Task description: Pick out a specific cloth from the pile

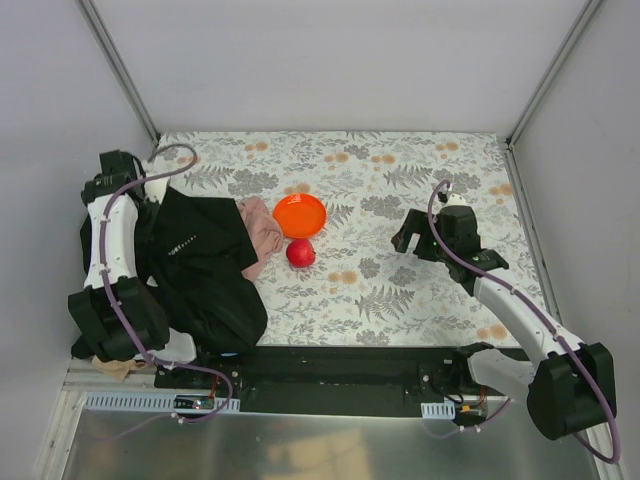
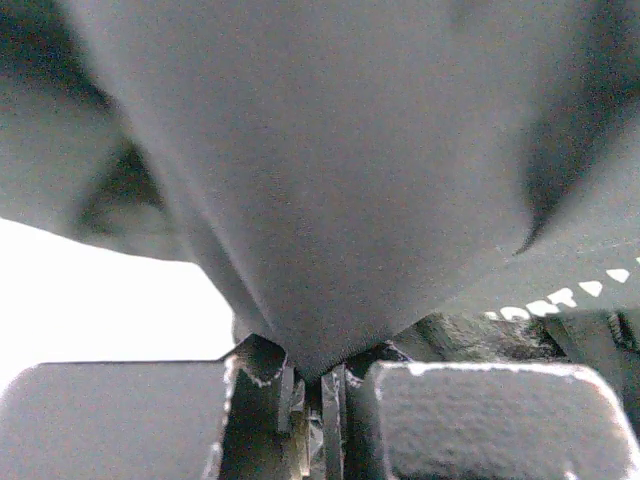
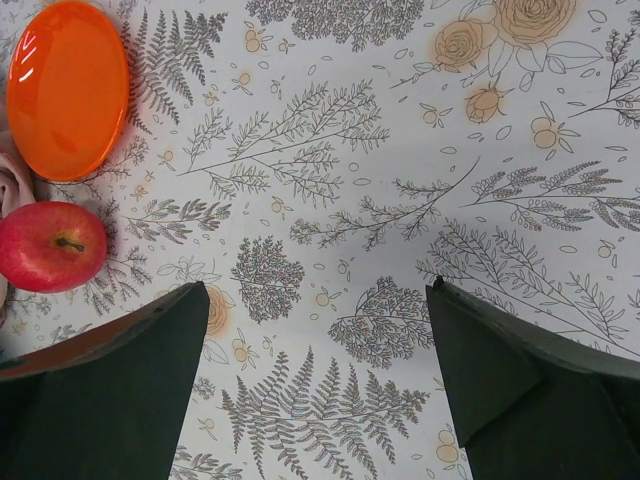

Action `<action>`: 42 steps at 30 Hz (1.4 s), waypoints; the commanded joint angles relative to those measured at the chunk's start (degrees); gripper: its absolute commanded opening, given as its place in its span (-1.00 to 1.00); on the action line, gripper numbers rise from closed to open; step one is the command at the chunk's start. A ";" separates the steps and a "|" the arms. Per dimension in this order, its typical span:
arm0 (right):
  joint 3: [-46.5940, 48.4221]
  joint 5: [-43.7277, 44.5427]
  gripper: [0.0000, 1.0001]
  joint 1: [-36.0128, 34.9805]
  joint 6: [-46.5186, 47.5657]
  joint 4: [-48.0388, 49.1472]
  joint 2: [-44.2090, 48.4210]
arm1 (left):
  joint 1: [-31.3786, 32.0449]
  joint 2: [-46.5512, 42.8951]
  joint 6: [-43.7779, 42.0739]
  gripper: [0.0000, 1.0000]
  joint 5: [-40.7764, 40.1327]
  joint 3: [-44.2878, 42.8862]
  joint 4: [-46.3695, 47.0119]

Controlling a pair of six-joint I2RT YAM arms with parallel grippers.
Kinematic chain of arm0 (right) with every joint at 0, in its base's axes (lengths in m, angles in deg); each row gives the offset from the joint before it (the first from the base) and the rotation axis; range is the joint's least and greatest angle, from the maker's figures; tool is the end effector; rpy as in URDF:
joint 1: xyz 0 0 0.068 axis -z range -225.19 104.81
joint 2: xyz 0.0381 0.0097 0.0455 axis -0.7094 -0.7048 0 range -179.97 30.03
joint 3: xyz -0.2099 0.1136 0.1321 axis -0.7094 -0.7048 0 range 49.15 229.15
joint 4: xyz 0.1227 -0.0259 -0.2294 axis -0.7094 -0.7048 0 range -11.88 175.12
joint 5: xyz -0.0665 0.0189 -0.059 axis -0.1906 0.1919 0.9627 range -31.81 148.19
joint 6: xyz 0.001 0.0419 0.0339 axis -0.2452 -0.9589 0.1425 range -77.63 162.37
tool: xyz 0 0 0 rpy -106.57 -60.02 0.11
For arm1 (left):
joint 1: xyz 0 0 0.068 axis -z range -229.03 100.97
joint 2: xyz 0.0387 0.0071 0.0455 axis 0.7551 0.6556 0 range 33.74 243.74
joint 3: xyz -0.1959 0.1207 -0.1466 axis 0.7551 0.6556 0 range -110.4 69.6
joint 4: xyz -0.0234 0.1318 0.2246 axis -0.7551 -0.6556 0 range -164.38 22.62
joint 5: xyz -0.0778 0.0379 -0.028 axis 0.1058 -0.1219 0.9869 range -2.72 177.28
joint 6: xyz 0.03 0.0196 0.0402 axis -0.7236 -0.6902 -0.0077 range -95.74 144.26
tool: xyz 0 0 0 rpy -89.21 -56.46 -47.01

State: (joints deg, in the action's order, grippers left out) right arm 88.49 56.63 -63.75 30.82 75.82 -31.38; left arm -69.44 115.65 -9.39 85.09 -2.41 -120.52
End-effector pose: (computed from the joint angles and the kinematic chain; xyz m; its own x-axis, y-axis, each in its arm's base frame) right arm 0.2242 0.0763 0.2517 -0.5518 0.0258 -0.8336 -0.2346 0.9544 0.1848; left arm 0.2660 0.1003 0.2942 -0.8975 0.2569 -0.3585 0.1593 0.9468 0.2795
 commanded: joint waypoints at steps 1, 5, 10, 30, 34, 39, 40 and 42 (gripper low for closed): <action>3.03 -0.37 0.98 0.20 -0.31 1.48 -0.82 | 8.60 -2.37 1.74 -1.00 -5.43 -16.03 -0.47; 4.43 -0.28 0.98 0.20 -0.40 1.04 -2.13 | 16.78 3.76 4.46 -1.00 -9.83 -39.28 -0.38; 5.40 -0.11 0.99 0.20 -1.02 -0.02 -2.40 | 18.21 17.38 8.42 -1.00 -17.74 -73.30 9.26; 6.28 -7.66 0.98 -4.09 -2.42 -0.46 0.67 | 16.01 11.98 5.51 0.63 -19.36 -26.63 23.54; 9.35 -6.00 0.99 -13.13 -2.16 0.69 -1.86 | 15.92 3.02 8.77 0.98 -11.27 -21.25 13.53; 18.04 -5.73 0.99 -25.53 -0.85 1.92 -10.64 | 15.92 -7.36 10.53 0.98 -5.46 -14.32 6.31; 20.15 -5.73 0.99 -27.21 -0.58 2.00 -12.58 | 15.83 -8.94 10.79 0.98 -4.58 -12.47 5.86; 23.50 -6.08 0.98 -30.46 0.03 2.44 -16.01 | 15.83 -12.28 11.50 0.98 -4.04 -8.87 4.98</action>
State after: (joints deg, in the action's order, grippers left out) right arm 105.08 51.34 -89.11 29.33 75.54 -42.46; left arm -53.85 108.32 -0.76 76.21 -17.28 -109.44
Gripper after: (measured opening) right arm 0.993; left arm 0.990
